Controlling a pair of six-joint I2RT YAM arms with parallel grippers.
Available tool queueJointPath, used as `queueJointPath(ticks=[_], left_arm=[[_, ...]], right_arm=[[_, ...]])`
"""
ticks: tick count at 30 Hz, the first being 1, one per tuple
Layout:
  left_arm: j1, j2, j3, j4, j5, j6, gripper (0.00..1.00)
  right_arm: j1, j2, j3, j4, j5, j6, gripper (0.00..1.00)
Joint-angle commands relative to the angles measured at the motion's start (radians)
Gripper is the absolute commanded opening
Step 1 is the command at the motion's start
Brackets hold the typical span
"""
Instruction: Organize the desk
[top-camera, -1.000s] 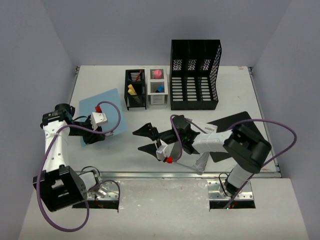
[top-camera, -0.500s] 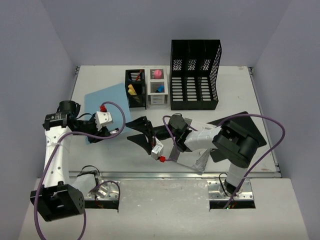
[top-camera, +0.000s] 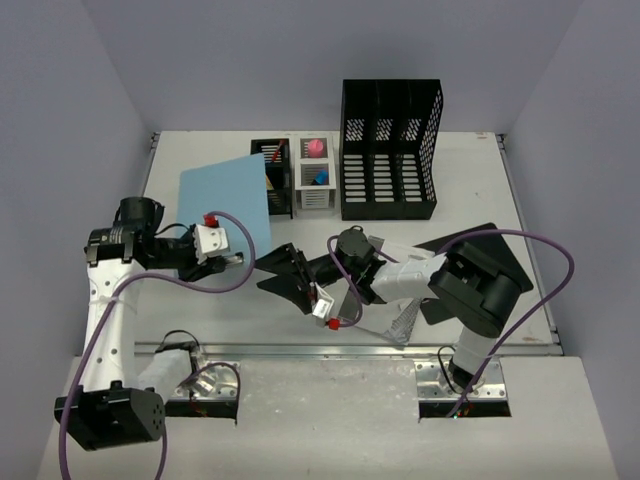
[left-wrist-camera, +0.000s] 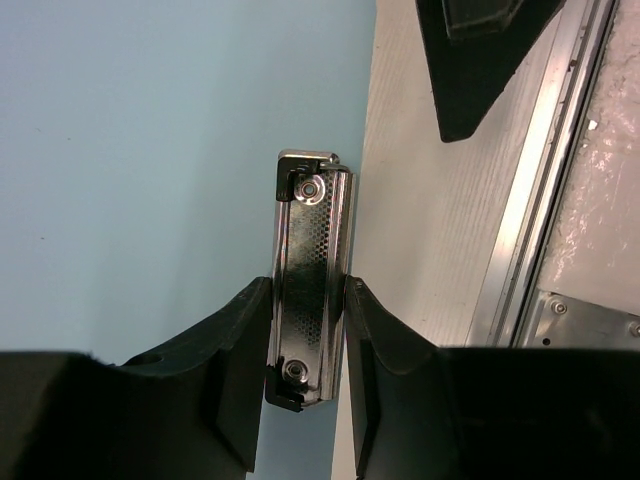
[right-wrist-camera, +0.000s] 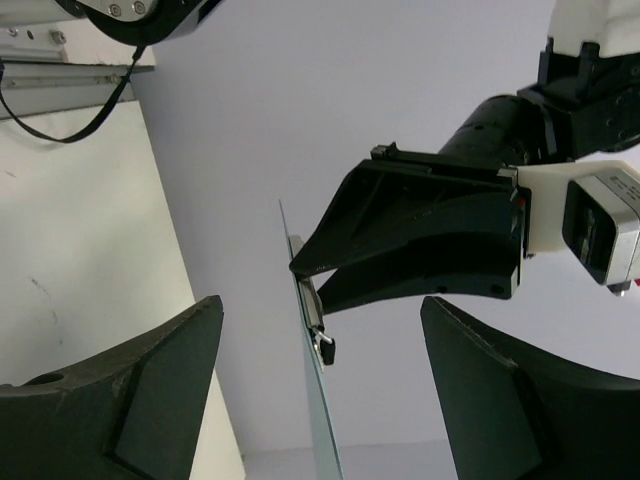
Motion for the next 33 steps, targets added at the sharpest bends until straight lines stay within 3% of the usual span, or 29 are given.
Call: queueJointPath(ticks=[1,8,17,25,33], left_arm=[[-0.043,-0.014,0.042,0.019,0.08,0.089,0.0],[-0.131,0.015,0.034,0.019,0.058,0.135,0.0],[-0.185,0.084,0.062,0.019,0.05,0.098,0.0],[-0.185,0.092,0.042,0.021,0.038,0.098,0.0],[-0.188,0.12,0.051,0.021,0.043,0.089,0.0]], right_arm=[[0.005,0.005,0.038,-0.006,-0.104,-0.094,0.8],[0.004,0.03,0.059,-0.025,-0.121,-0.164,0.72],[0.007,0.003,0.056,-0.242,-0.027,-0.353,0.6],[0.005,-0.076,-0.016,-0.289,0.141,-0.345,0.55],[0.007,-0.093,-0.013,-0.278,0.177,-0.322,0.54]])
